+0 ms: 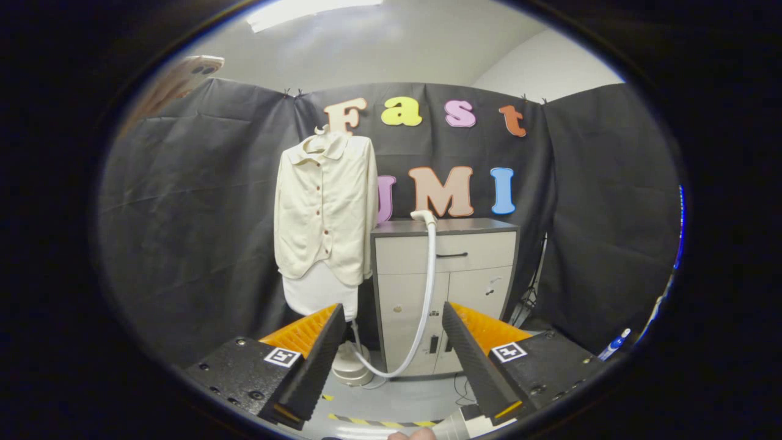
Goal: Iron the clothes twice with a garment steamer, once on the left side and once on the right side.
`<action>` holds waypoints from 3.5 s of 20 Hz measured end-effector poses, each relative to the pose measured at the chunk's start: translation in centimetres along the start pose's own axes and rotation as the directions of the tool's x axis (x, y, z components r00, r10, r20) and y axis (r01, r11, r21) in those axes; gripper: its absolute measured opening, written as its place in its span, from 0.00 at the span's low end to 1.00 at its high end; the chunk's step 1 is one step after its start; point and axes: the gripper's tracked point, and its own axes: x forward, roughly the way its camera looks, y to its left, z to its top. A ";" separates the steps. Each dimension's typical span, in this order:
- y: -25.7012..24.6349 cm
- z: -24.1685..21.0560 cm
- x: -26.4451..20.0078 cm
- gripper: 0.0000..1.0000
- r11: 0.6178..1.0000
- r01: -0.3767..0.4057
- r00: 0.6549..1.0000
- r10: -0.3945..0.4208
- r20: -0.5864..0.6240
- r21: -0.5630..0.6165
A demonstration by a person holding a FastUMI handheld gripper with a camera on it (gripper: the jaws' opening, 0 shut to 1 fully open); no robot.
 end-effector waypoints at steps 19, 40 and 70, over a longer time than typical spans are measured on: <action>1.1 3.3 15.5 0.98 0.993 0.120 0.993 -0.120 -0.002 -0.014; -9.2 7.2 43.5 0.98 1.000 0.022 1.000 -0.022 -0.010 0.007; -11.0 10.4 55.7 0.32 0.997 0.073 0.980 -0.064 -0.190 0.037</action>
